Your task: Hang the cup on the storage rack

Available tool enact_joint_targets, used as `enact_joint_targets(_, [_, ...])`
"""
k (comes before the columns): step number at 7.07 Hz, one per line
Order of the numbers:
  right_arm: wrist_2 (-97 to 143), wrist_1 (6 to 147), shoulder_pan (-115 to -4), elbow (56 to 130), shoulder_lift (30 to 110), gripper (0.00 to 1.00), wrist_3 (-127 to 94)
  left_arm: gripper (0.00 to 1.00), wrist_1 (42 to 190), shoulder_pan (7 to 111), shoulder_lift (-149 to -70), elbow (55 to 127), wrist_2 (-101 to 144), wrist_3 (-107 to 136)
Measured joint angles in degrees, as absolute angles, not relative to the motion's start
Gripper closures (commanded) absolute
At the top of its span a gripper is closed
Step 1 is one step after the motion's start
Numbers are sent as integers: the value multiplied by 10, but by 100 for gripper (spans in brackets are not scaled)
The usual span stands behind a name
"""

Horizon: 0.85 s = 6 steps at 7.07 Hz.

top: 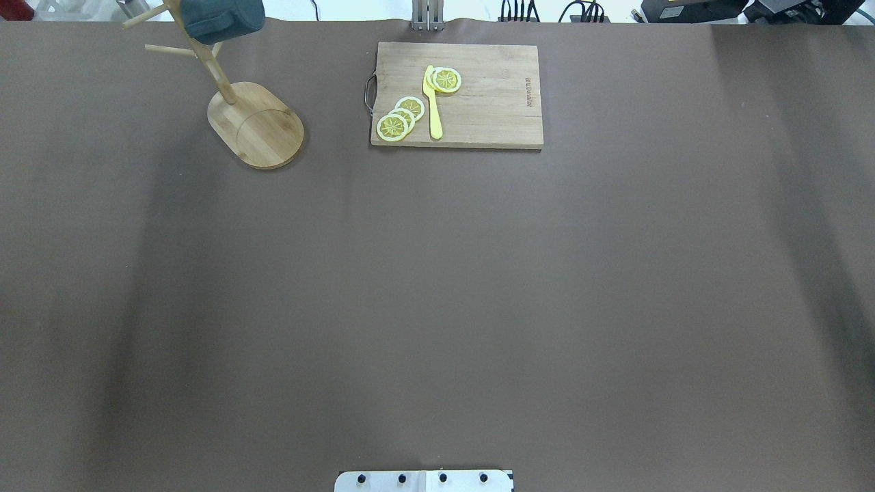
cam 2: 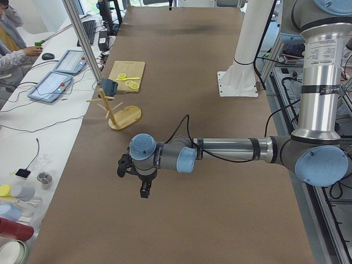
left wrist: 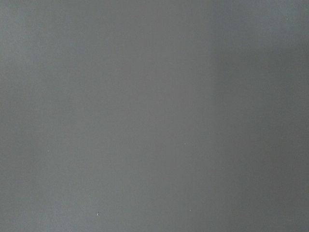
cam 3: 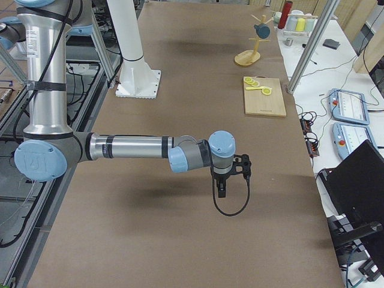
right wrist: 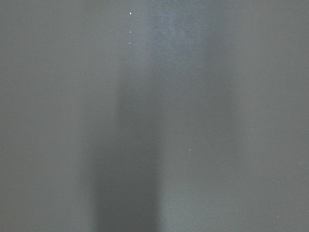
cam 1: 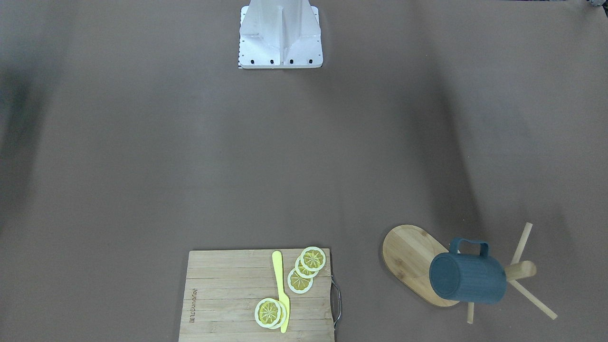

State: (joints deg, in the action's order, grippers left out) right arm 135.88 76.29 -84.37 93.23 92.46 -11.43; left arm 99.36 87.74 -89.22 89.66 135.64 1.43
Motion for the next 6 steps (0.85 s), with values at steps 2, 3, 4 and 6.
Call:
enact_joint_targets(2, [1359, 763, -844, 932, 924, 0, -115, 2, 994, 877, -893, 912, 1356, 16])
enact_joint_targets(3, [1359, 763, -843, 932, 924, 0, -115, 2, 994, 877, -891, 915, 1356, 17])
enact_joint_targets(4, [1359, 763, -844, 932, 924, 0, -115, 2, 995, 877, -889, 915, 1355, 17])
enact_joint_targets(6, [1360, 763, -844, 931, 924, 0, -115, 2, 995, 877, -889, 914, 1355, 17])
